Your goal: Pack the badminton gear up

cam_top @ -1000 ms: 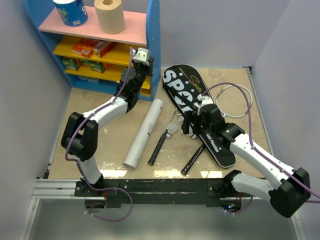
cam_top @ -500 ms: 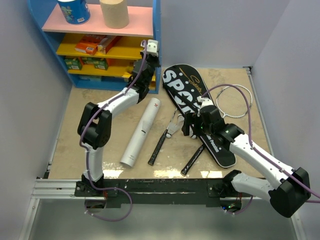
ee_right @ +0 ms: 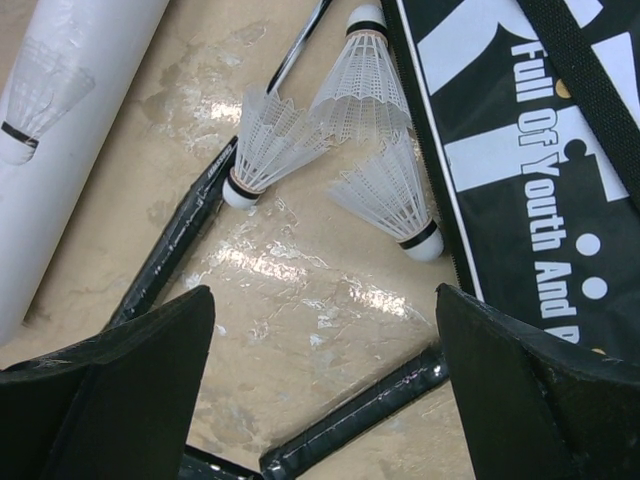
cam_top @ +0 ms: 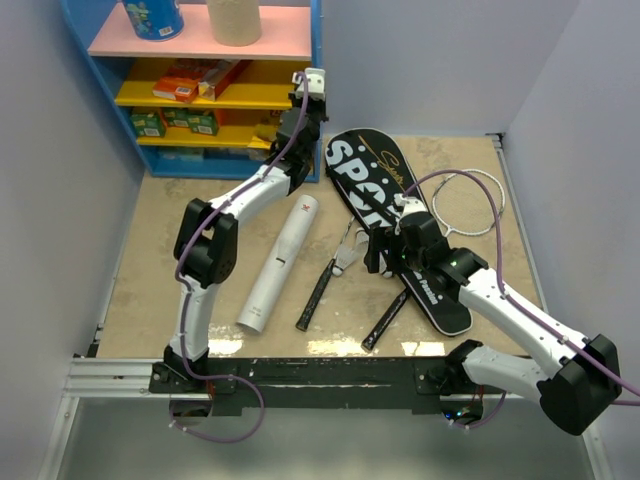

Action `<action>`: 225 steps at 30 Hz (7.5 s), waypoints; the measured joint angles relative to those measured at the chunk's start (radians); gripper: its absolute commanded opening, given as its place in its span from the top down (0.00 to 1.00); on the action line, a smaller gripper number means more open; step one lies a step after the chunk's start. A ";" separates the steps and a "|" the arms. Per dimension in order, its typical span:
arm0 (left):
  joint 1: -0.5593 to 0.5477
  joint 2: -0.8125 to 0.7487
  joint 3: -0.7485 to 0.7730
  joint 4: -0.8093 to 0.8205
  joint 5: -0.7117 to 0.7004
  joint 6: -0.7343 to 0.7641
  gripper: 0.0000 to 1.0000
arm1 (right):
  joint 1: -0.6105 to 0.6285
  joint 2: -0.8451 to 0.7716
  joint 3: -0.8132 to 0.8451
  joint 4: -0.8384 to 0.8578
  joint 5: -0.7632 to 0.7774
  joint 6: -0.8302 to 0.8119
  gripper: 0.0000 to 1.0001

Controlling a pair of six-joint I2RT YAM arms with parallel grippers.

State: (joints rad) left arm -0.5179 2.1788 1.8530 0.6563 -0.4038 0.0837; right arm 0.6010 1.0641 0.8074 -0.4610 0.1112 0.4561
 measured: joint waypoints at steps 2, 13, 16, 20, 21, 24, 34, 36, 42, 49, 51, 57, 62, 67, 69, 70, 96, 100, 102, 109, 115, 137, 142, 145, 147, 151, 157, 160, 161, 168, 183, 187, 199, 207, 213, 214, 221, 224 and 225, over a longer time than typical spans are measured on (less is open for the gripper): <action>-0.001 0.000 0.000 0.000 -0.002 0.004 1.00 | 0.000 0.000 0.000 0.000 -0.002 0.000 0.06; -0.004 -0.081 -0.206 0.152 0.029 0.004 0.72 | 0.000 0.003 -0.001 0.002 -0.027 0.009 0.06; 0.001 -0.112 -0.261 0.182 0.038 0.007 0.55 | 0.000 0.003 -0.003 0.001 -0.028 0.013 0.05; 0.023 -0.158 -0.330 0.205 0.035 0.016 0.28 | 0.000 0.002 -0.004 0.001 -0.034 0.016 0.05; 0.031 -0.174 -0.351 0.206 0.043 0.009 0.23 | 0.000 0.002 -0.004 0.001 -0.035 0.016 0.05; 0.042 -0.232 -0.416 0.195 0.052 0.008 0.16 | 0.000 0.002 -0.004 0.001 -0.047 0.016 0.05; 0.060 -0.509 -0.586 -0.087 0.187 -0.010 0.13 | 0.000 0.000 -0.004 0.001 -0.055 0.014 0.04; 0.064 -0.583 -0.621 -0.156 0.229 -0.013 0.13 | 0.000 0.000 -0.004 0.000 -0.055 0.014 0.04; 0.097 -0.772 -0.641 -0.334 0.340 -0.024 0.13 | 0.000 -0.024 -0.004 -0.002 -0.055 0.007 0.04; 0.109 -0.863 -0.639 -0.470 0.520 -0.077 0.37 | 0.000 -0.043 -0.004 -0.003 -0.055 0.000 0.05; 0.110 -0.859 -0.640 -0.503 0.563 -0.101 0.65 | 0.000 -0.050 -0.004 -0.003 -0.055 0.000 0.07; 0.109 -0.803 -0.650 -0.504 0.684 -0.164 1.00 | 0.000 -0.065 -0.004 -0.005 -0.052 -0.001 0.07; 0.109 -0.723 -0.662 -0.444 0.737 -0.200 1.00 | 0.000 -0.073 -0.004 -0.013 -0.051 0.000 0.07; 0.109 -0.607 -0.626 -0.399 0.743 -0.216 1.00 | 0.000 -0.086 -0.004 -0.024 -0.049 0.000 0.07; 0.110 -0.571 -0.608 -0.382 0.735 -0.220 1.00 | 0.000 -0.087 -0.004 -0.028 -0.047 0.001 0.07; 0.110 -0.555 -0.598 -0.377 0.730 -0.221 1.00 | 0.000 -0.089 -0.004 -0.031 -0.045 0.002 0.07; 0.139 -0.201 -0.240 -0.185 0.854 -0.212 1.00 | 0.000 -0.087 -0.004 -0.050 -0.019 0.008 0.07; 0.161 -0.143 -0.178 -0.168 0.889 -0.231 1.00 | 0.000 -0.061 -0.004 -0.051 -0.016 0.009 0.07; 0.174 -0.122 -0.158 -0.164 0.900 -0.235 1.00 | 0.000 -0.047 -0.004 -0.051 -0.016 0.008 0.07; 0.199 -0.105 -0.142 -0.163 0.950 -0.249 1.00 | 0.000 -0.010 -0.003 -0.047 -0.017 0.009 0.07; 0.220 -0.127 -0.195 -0.123 0.997 -0.279 1.00 | 0.000 -0.002 -0.002 -0.045 -0.025 0.013 0.07; 0.124 -0.773 -0.603 -0.659 0.800 -0.206 0.11 | 0.000 0.037 0.093 -0.094 0.014 0.004 0.01; 0.051 -0.791 -0.751 -0.769 0.689 -0.195 0.00 | 0.000 0.089 0.165 -0.129 0.063 -0.005 0.01; 0.044 -0.767 -0.781 -0.824 0.615 -0.197 0.00 | 0.000 0.092 0.180 -0.135 0.066 -0.004 0.01; 0.044 -0.739 -0.778 -0.838 0.561 -0.197 0.00 | 0.000 0.092 0.180 -0.139 0.065 -0.004 0.01; 0.044 -0.641 -0.732 -0.867 0.475 -0.195 0.00 | 0.000 0.095 0.180 -0.146 0.061 -0.004 0.01; 0.044 -0.521 -0.690 -0.859 0.453 -0.193 0.00 | 0.000 0.095 0.179 -0.146 0.058 -0.003 0.01; 0.044 -0.455 -0.657 -0.849 0.455 -0.192 0.00 | 0.000 0.095 0.179 -0.146 0.058 -0.003 0.01; 0.044 -0.438 -0.650 -0.845 0.459 -0.192 0.00 | 0.000 0.095 0.179 -0.147 0.059 -0.003 0.01; 0.044 -0.348 -0.608 -0.829 0.467 -0.173 0.00 | 0.000 0.095 0.178 -0.148 0.062 -0.003 0.01; 0.044 -0.223 -0.579 -0.827 0.477 -0.138 0.00 | 0.000 0.125 0.142 -0.142 0.055 0.000 0.02; 0.044 -0.212 -0.586 -0.816 0.491 -0.137 0.03 | 0.000 0.124 0.127 -0.136 0.054 0.001 0.02; 0.021 -0.212 -0.610 -0.767 0.500 -0.092 0.66 | 0.000 0.087 0.100 -0.129 0.051 0.008 0.02; -0.017 -0.230 -0.615 -0.789 0.463 -0.031 0.88 | 0.000 0.066 0.090 -0.126 0.044 0.008 0.02; -0.062 -0.366 -0.629 -0.862 0.495 0.035 0.94 | 0.000 0.026 0.099 -0.153 0.026 0.006 0.04; -0.072 -0.404 -0.633 -0.867 0.504 0.046 0.94 | 0.000 0.011 0.109 -0.163 0.024 0.005 0.04; -0.140 -0.721 -0.716 -0.871 0.611 0.075 0.98 | 0.000 -0.118 0.209 -0.183 -0.058 0.000 0.09; -0.145 -0.814 -0.755 -0.879 0.681 0.075 0.97 | 0.000 -0.170 0.240 -0.185 -0.119 -0.007 0.10; -0.145 -0.828 -0.761 -0.885 0.700 0.075 0.96 | 0.000 -0.183 0.246 -0.185 -0.137 -0.008 0.12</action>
State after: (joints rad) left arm -0.6632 1.3510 1.0920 -0.2291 0.2962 0.1585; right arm 0.6010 0.8810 1.0538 -0.6456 -0.0257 0.4477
